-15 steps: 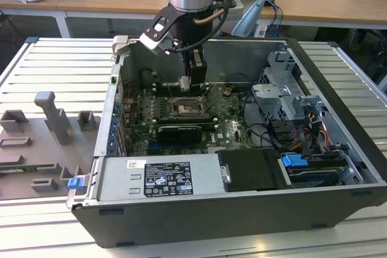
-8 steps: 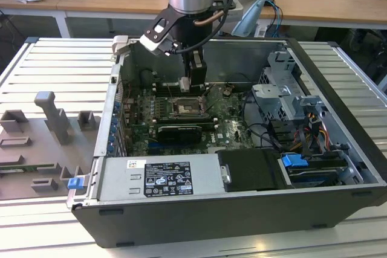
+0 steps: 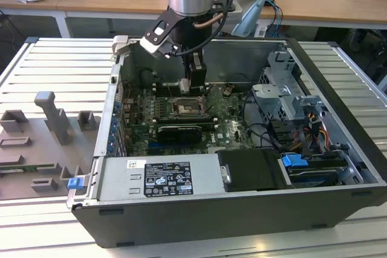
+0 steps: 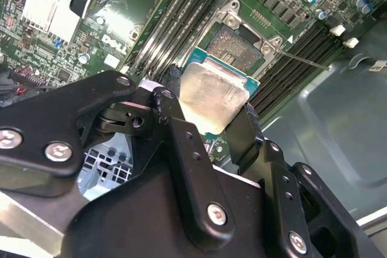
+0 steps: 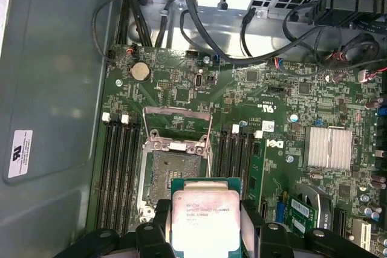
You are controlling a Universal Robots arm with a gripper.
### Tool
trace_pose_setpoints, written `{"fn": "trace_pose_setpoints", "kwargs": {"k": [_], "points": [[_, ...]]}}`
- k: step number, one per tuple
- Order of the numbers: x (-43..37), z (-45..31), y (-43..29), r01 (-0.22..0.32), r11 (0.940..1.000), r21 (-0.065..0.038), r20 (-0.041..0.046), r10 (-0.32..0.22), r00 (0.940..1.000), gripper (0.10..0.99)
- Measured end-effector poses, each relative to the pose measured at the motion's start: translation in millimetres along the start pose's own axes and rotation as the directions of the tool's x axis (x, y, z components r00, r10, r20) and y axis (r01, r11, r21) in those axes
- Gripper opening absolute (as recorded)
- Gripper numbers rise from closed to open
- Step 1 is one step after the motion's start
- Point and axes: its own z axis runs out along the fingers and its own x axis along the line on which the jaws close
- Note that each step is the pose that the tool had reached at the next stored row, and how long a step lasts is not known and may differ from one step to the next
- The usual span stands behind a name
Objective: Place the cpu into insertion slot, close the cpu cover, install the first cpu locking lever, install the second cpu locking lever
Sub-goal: 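Place the cpu into insertion slot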
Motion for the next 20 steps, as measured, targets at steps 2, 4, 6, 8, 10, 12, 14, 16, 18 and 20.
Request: {"fn": "trace_pose_setpoints", "kwargs": {"k": [2,4,6,8,10,12,14,16,18,20], "points": [[0.0,0.5,0.0,0.000,1.0000,0.000,0.0001,0.000,1.0000,0.541],[0.0,1.4,-0.1,0.000,1.0000,0.000,-0.0001,0.000,1.0000,0.541],[-0.1,2.2,-0.2,0.000,1.0000,0.000,0.0000,0.000,1.0000,0.541],[0.0,2.8,-0.2,0.000,1.0000,0.000,-0.0001,0.000,1.0000,0.541],[0.9,6.1,-0.5,-0.002,1.0000,0.000,0.0001,0.002,1.0000,0.541],[1.7,9.3,-0.6,-0.011,0.9999,0.000,0.0007,0.011,0.9999,0.541],[2.4,13.4,-0.8,-0.025,0.9997,-0.001,0.0021,0.025,0.9997,0.541],[2.4,16.4,-1.1,-0.043,0.9991,-0.001,0.0034,0.043,0.9991,0.541],[2.4,18.1,-1.2,-0.054,0.9986,-0.002,0.0043,0.054,0.9985,0.541],[2.4,20.1,-1.7,-0.058,0.9983,-0.002,0.0047,0.058,0.9983,0.541]]}}
